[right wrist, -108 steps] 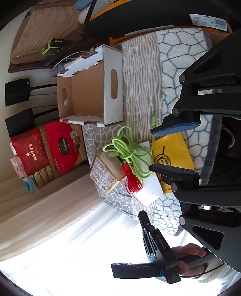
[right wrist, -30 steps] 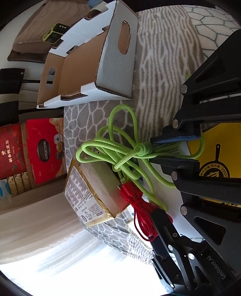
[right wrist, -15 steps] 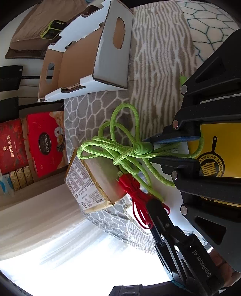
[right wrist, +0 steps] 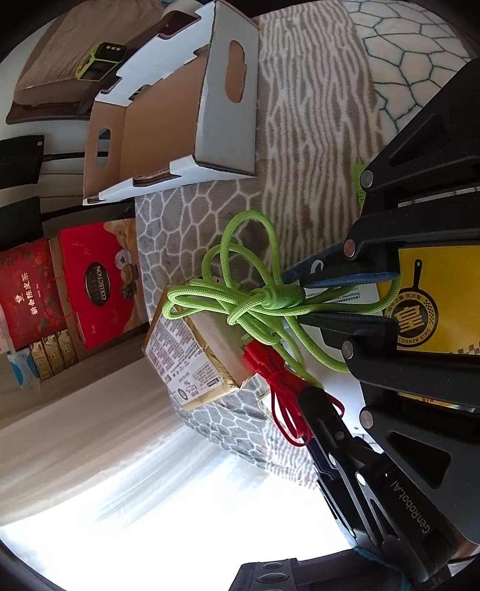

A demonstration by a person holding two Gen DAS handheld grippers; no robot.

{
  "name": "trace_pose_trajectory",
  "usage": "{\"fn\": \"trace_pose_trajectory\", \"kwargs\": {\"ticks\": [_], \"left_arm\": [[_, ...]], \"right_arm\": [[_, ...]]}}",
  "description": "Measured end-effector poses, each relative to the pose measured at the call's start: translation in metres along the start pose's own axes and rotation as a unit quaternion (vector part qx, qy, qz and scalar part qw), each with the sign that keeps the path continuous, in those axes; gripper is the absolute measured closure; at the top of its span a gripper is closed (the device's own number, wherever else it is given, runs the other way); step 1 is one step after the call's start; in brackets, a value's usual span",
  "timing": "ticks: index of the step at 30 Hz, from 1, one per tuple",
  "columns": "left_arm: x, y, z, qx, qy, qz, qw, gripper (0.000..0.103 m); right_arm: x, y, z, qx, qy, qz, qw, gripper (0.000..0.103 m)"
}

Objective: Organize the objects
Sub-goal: 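Lift the red cable with the left tool while the right tool lifts the green cable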

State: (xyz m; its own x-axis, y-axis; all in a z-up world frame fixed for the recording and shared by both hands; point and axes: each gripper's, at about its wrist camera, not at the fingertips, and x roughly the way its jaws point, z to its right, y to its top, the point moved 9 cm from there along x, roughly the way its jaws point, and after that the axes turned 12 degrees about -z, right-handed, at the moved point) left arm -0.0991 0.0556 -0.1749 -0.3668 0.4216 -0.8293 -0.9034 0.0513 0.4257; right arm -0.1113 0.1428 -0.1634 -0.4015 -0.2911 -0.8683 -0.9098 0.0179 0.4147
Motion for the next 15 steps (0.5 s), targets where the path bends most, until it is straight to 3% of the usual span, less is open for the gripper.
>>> {"fn": "trace_pose_trajectory", "kwargs": {"ticks": [15], "left_arm": [[-0.017,0.009,0.008,0.012,0.008,0.030,0.9994,0.079]], "right_arm": [[-0.011,0.008,0.007,0.016,0.018,0.013,1.000,0.092]]}}
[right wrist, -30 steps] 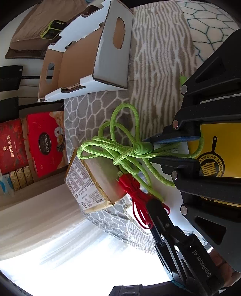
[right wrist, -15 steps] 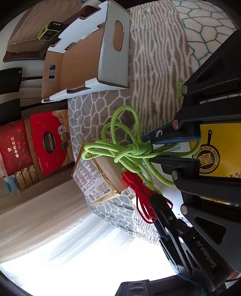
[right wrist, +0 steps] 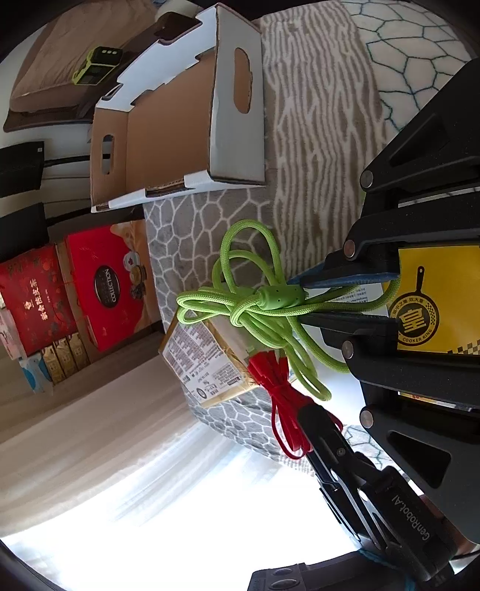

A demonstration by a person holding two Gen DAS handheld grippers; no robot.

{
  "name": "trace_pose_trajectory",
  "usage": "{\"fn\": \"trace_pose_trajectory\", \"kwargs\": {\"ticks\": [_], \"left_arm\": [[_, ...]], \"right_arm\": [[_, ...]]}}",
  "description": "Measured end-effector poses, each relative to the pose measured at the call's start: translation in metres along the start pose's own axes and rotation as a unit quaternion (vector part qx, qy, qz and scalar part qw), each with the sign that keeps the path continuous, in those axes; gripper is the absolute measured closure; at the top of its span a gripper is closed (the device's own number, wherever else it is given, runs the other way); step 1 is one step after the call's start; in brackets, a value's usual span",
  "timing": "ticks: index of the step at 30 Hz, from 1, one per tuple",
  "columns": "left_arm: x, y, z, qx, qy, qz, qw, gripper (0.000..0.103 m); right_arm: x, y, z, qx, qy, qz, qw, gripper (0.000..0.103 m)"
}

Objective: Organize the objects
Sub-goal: 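Lift the red cable with the left tool while the right tool lifts the green cable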

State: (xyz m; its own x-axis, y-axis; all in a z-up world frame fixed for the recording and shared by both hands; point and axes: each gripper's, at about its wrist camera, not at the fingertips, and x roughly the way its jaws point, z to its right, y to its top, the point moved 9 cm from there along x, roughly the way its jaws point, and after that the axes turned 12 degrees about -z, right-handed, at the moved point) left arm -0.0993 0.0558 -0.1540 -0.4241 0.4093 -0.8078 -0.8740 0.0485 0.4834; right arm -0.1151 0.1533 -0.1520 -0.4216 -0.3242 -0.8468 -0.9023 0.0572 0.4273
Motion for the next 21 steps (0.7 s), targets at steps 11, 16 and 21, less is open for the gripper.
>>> {"fn": "trace_pose_trajectory", "kwargs": {"ticks": [11,16,21], "left_arm": [[-0.007,0.004,0.001,0.010,0.005,0.010,0.9999,0.079],[-0.010,0.004,-0.001,0.010,0.006,0.014,0.9998,0.079],[-0.011,0.004,-0.003,0.010,0.007,0.014,0.9998,0.079]], "right_arm": [[-0.009,0.004,0.010,0.016,0.013,0.008,1.000,0.096],[-0.008,0.000,0.016,0.027,0.019,0.006,0.999,0.097],[-0.012,-0.003,0.016,0.023,0.023,0.007,0.999,0.097]]}}
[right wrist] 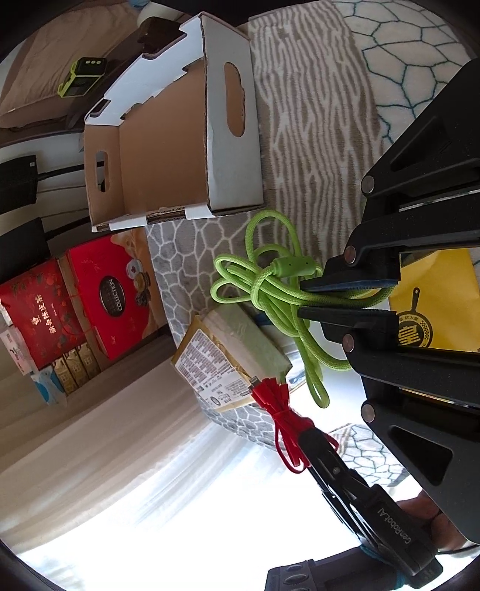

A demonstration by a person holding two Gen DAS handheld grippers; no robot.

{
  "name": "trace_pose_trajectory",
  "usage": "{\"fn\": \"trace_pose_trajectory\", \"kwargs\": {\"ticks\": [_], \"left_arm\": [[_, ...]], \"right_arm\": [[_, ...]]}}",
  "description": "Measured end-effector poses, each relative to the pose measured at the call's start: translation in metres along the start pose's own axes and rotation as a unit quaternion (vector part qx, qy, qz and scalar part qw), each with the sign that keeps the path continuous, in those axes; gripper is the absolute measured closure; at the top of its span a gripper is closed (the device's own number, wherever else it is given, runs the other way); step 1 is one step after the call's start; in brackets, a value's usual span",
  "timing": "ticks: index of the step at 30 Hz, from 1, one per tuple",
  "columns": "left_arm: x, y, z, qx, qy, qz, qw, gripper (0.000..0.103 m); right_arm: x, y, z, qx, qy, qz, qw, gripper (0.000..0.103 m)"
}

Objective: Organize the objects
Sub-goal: 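Lift the red cable with the left tool while the right tool lifts the green cable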

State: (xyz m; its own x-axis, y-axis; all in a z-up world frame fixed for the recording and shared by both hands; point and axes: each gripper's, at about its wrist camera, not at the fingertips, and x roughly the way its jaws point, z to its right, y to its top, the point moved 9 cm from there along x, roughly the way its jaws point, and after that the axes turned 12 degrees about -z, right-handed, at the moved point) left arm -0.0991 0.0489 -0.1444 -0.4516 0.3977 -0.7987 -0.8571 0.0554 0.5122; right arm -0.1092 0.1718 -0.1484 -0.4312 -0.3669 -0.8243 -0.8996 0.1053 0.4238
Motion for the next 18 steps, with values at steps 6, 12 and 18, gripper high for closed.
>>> {"fn": "trace_pose_trajectory", "kwargs": {"ticks": [6,12,18], "left_arm": [[-0.008,0.000,-0.005,0.001,0.002,0.013,0.9999,0.079],[-0.004,-0.005,-0.013,-0.013,0.001,0.009,0.9999,0.079],[-0.001,-0.008,-0.015,-0.016,0.001,0.008,0.9998,0.079]], "right_arm": [[0.005,-0.029,0.012,-0.035,0.005,-0.044,0.998,0.097],[0.009,-0.055,0.028,-0.040,0.039,-0.080,0.995,0.092],[-0.001,-0.042,0.029,-0.026,0.023,-0.065,0.997,0.062]]}}
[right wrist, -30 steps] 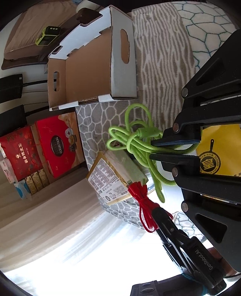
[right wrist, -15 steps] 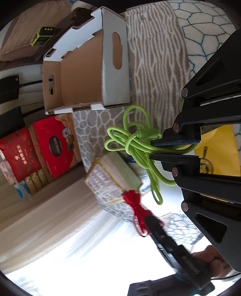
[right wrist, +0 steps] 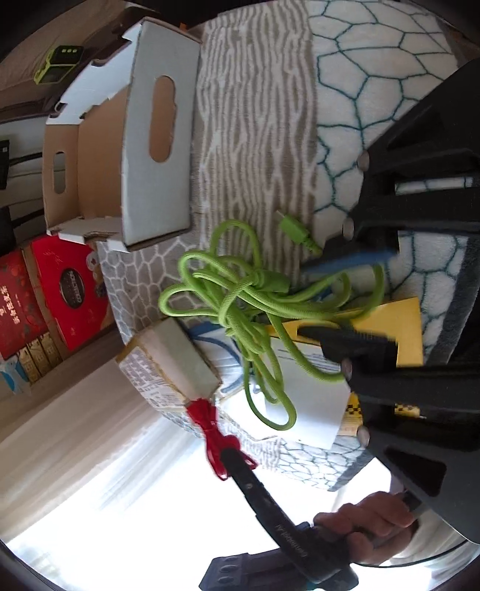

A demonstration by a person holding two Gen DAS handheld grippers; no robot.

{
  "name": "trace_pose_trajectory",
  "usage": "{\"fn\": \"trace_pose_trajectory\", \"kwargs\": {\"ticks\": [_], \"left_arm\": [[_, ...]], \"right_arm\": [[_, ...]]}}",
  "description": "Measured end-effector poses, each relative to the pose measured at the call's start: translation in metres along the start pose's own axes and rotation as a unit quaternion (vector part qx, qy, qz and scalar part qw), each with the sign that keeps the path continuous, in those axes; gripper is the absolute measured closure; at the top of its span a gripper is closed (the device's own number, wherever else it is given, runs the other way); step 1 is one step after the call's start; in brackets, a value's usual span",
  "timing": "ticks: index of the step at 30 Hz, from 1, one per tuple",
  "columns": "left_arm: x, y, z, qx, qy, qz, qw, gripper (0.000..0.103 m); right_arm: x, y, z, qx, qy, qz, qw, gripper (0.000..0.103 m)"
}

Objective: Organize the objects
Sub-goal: 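Lift the red cable with the left tool while the right tool lifts the green cable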

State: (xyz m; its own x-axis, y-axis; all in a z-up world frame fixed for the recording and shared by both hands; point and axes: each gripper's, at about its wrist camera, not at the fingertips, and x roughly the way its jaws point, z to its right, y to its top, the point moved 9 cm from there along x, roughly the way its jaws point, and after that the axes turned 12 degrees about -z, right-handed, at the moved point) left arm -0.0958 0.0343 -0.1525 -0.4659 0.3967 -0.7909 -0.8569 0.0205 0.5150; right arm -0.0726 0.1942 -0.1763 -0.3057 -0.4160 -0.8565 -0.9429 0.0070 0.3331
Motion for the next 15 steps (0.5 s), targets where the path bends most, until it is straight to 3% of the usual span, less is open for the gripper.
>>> {"fn": "trace_pose_trajectory", "kwargs": {"ticks": [2,5,10,13,15], "left_arm": [[0.001,-0.001,0.000,0.001,0.000,0.000,1.0000,0.079],[0.001,-0.002,0.000,0.001,0.000,-0.001,1.0000,0.079],[0.001,-0.004,-0.001,0.002,-0.001,-0.002,1.0000,0.079],[0.003,-0.004,0.000,0.006,0.002,-0.002,1.0000,0.079],[0.003,-0.004,0.002,0.011,0.006,-0.001,0.9999,0.079]], "right_arm": [[-0.004,0.008,0.000,0.012,0.006,0.011,1.000,0.050],[-0.002,0.022,0.005,0.043,0.006,0.012,0.999,0.042],[0.011,0.043,0.006,0.109,0.064,0.001,0.992,0.036],[0.031,0.047,0.005,0.115,0.043,-0.024,0.992,0.035],[0.035,0.049,0.000,0.096,0.012,-0.015,0.995,0.037]]}}
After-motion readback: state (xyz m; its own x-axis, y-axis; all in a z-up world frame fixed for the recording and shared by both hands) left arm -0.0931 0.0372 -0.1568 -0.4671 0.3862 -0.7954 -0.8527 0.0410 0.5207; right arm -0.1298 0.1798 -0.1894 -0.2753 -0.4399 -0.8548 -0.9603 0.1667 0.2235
